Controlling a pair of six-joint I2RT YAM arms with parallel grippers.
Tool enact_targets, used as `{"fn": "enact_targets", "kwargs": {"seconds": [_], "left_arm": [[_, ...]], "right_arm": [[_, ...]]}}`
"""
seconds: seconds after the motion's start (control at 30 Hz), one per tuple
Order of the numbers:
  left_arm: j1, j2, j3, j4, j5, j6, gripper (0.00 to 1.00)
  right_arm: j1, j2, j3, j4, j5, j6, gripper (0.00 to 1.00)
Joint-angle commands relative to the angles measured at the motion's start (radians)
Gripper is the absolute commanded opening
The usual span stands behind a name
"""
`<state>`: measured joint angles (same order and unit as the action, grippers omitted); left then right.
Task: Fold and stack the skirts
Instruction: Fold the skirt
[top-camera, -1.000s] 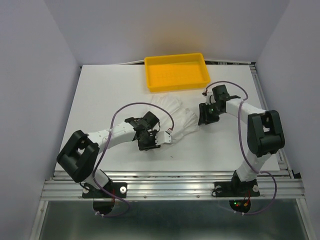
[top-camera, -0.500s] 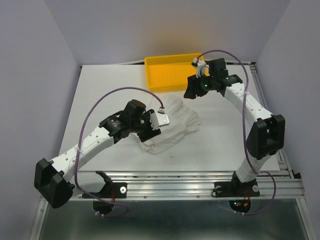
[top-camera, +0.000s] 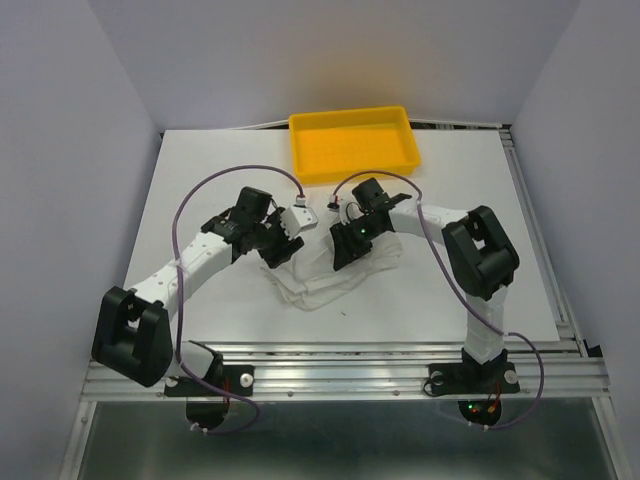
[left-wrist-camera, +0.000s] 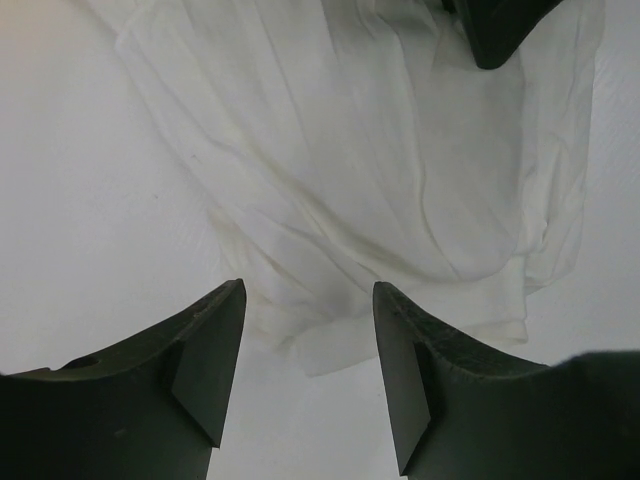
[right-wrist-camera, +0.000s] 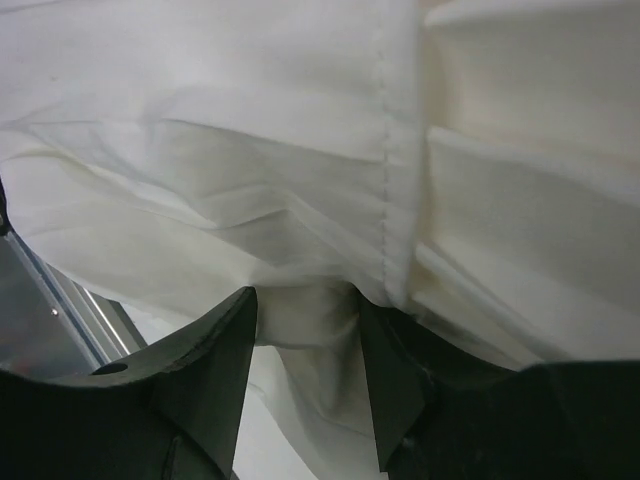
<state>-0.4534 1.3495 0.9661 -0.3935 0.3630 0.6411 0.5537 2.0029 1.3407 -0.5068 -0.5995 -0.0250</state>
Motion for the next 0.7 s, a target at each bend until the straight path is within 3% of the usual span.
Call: {"fn": "enact_targets", "kwargs": {"seconds": [0.0,0.17,0.3,0.33,0.4,0.47,0.57,0.67], "left_arm": [[0.03,-0.036,-0.058,0.045,0.019,0.055,0.65],[0.09,-0.061,-0.033,-0.016,0.134,0.075,0.7],[0.09,-0.183,-0.122,-0.01,0.137,0.337,0.79],[0.088,-0.244,-0.179,-0.022,0.136,0.497,0.81],[0.088,-0.318,-0.257,-0.001,0.12,0.642,0.85],[0.088,-0.451,-0.407,0.102,0.1,0.807,0.86],[0.085,-0.611,-0.636,0.379,0.102,0.917,0.92],[0.075,-0.651,-0.771,0.542,0.134,0.995,0.95]], "right_arm": [[-0.008,0.033,-0.057,0.048,0.168,-0.052,0.51],[-0.008,0.023,-0.121,0.063,0.193,-0.101,0.49],[-0.008,0.028,-0.091,0.056,0.289,-0.159,0.5],[-0.008,0.027,-0.077,0.05,0.315,-0.194,0.49],[-0.008,0.02,-0.063,0.047,0.336,-0.234,0.49],[-0.008,0.02,-0.049,0.04,0.371,-0.286,0.47],[-0.008,0.03,-0.026,0.037,0.438,-0.348,0.46],[-0.008,0.036,-0.017,0.033,0.475,-0.378,0.45]]}}
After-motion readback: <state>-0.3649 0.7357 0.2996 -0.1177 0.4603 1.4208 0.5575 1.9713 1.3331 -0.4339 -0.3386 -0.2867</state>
